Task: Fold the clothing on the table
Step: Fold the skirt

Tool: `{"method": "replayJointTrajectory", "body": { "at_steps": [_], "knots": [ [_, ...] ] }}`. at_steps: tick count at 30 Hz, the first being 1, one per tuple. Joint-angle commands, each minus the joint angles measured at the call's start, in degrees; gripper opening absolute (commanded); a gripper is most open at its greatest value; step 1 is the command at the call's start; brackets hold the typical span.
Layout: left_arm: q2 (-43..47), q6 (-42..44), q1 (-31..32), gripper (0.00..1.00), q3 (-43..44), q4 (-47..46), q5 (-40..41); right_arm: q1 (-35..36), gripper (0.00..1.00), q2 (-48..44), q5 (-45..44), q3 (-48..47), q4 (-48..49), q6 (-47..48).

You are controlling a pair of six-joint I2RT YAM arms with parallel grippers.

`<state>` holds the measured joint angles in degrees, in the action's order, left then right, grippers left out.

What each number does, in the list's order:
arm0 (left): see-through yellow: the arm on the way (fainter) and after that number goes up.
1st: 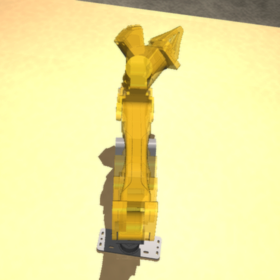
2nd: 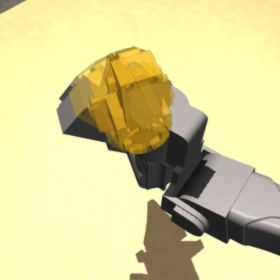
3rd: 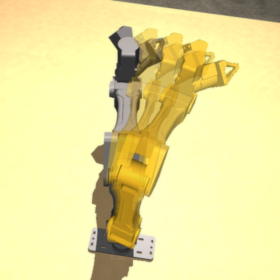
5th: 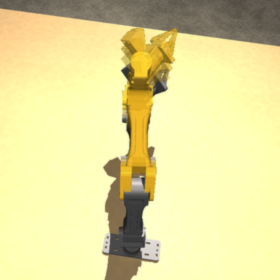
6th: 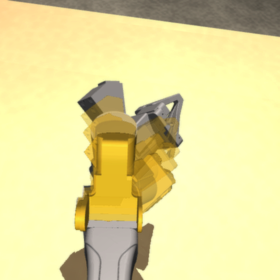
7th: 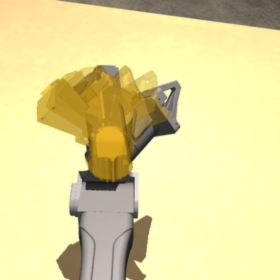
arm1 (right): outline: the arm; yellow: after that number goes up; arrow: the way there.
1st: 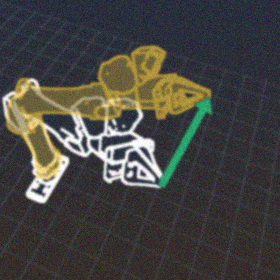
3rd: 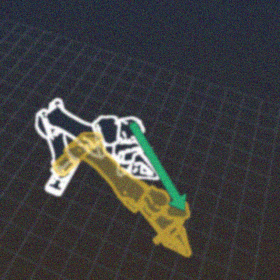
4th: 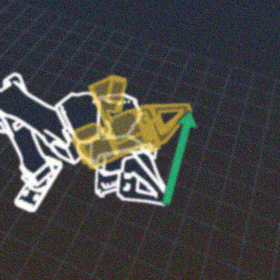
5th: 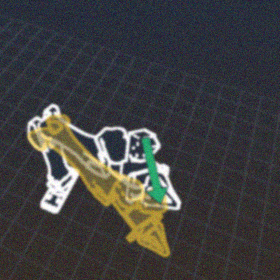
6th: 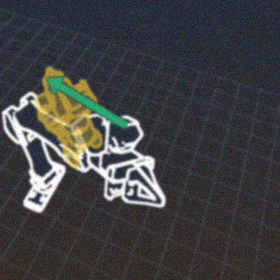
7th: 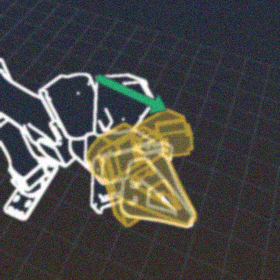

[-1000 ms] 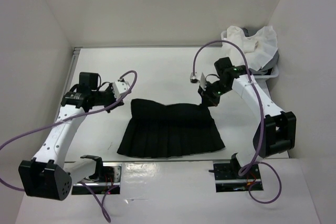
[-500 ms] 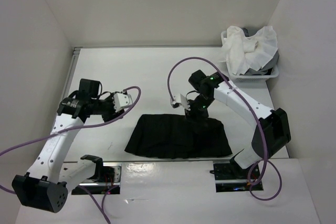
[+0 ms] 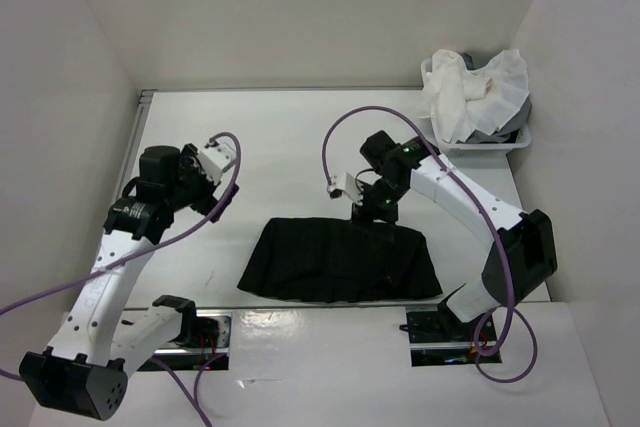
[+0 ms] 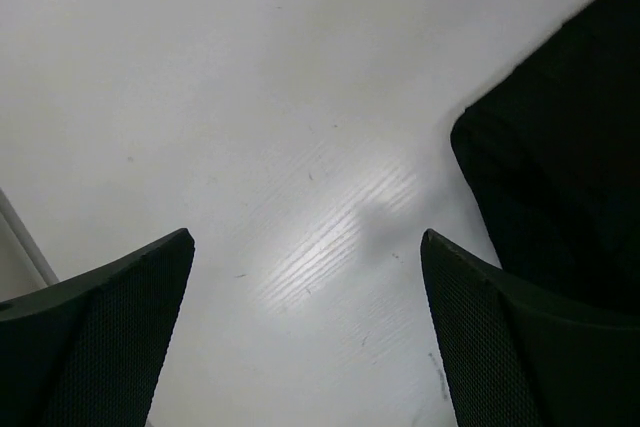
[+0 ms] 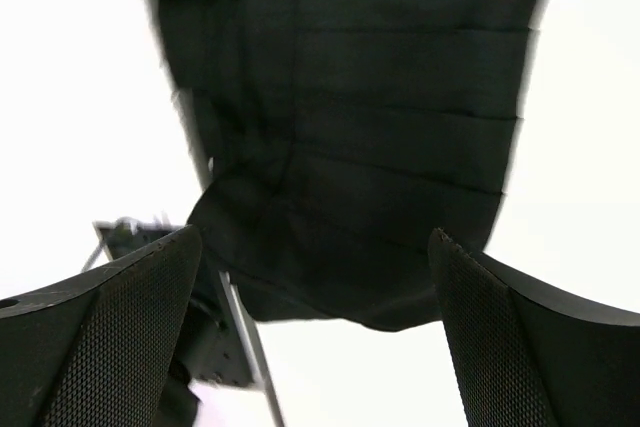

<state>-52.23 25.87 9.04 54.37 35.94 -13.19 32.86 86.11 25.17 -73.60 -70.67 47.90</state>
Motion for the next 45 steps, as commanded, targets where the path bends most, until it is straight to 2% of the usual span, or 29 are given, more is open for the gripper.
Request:
{"method": "replayJointTrajectory", "body": {
  "at_steps": [1,3,7,9,16,25,30,35,39,45],
  "knots": [
    [1.3,-14.9,-0.3,1.00,1.3,-6.6,7.3,1.3,0.98,0.8,-4.2,-1.5,9.2,-14.5],
    [1.3,-18.3,-0.3,1.00,2.1,-6.6,8.9,3.1,0.98,2.0,-8.0,0.6,15.7,-20.9],
    [0.2,-20.1,-1.0,1.00,1.3,-6.7,7.1,4.9,0.98,7.9,-10.9,1.3,20.0,-33.0],
    [-0.4,-20.1,-1.0,1.00,-0.1,-7.2,7.1,4.9,0.98,10.4,-11.5,0.5,20.0,-35.7],
    [-5.5,-21.8,-1.0,1.00,-0.8,-7.7,12.5,5.5,0.98,17.8,-11.5,-0.8,15.8,-37.7],
    [-6.1,-21.8,-1.0,1.00,-0.8,-8.3,14.2,7.9,0.98,16.2,-13.3,-1.3,14.8,-39.3],
    [-6.7,-22.4,-1.0,1.00,-0.8,-8.3,14.7,9.2,0.98,23.3,-14.9,-1.3,14.8,-39.3],
    [-6.7,-22.9,-1.0,1.00,-0.8,-8.8,15.9,10.3,0.98,30.8,-19.5,0.5,22.1,-41.9],
    [-5.5,-22.9,-1.0,1.00,-0.8,-9.3,17.0,10.3,0.98,34.1,-23.3,-2.7,25.4,-43.2],
    [-4.4,-23.4,-1.0,1.00,-0.8,-9.3,18.6,10.3,0.98,38.4,-28.7,-14.4,28.5,-42.0]
  ]
}}
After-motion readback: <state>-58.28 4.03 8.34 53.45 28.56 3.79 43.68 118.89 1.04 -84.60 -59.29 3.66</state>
